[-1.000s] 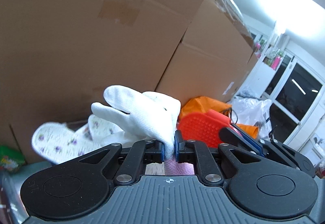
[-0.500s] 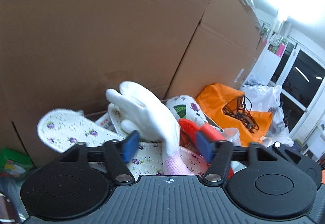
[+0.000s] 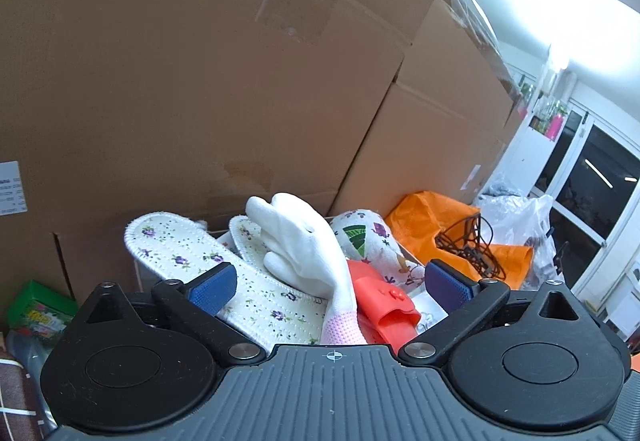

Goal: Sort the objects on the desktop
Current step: 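Carry glove and brush with both grippers over the cardboard box and open them, then withdraw both open grippers from the box back toward the table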

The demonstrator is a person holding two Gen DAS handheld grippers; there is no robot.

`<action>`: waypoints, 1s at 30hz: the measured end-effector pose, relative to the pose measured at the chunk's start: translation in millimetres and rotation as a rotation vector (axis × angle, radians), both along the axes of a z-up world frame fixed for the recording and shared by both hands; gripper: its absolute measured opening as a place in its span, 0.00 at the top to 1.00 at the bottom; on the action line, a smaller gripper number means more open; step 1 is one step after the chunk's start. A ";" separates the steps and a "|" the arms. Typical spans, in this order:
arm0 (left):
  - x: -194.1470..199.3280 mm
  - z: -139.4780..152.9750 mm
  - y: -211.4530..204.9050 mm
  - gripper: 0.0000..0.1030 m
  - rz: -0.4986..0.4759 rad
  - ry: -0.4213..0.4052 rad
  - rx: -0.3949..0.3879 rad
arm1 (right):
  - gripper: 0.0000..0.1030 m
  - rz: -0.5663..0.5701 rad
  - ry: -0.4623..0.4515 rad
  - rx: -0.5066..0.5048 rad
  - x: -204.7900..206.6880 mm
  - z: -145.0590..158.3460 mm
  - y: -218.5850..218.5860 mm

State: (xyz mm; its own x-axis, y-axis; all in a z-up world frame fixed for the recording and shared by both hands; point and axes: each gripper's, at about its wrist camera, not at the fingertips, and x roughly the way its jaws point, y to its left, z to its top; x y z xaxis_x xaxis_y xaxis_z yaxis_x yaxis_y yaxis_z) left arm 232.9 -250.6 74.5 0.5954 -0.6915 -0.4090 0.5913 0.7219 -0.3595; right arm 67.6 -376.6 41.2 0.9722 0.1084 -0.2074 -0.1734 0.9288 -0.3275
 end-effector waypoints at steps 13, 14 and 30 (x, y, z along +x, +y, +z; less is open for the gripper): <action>-57.9 -11.8 28.3 0.00 0.074 0.009 -0.004 | 0.00 -0.094 0.088 0.119 -8.8 4.2 4.3; -63.0 -12.3 30.3 0.00 0.095 0.015 0.013 | 0.00 -0.094 0.089 0.131 -12.3 5.0 4.8; -146.3 -27.3 81.6 0.00 0.280 0.017 0.113 | 0.00 -0.051 0.121 0.245 -58.4 -0.1 39.2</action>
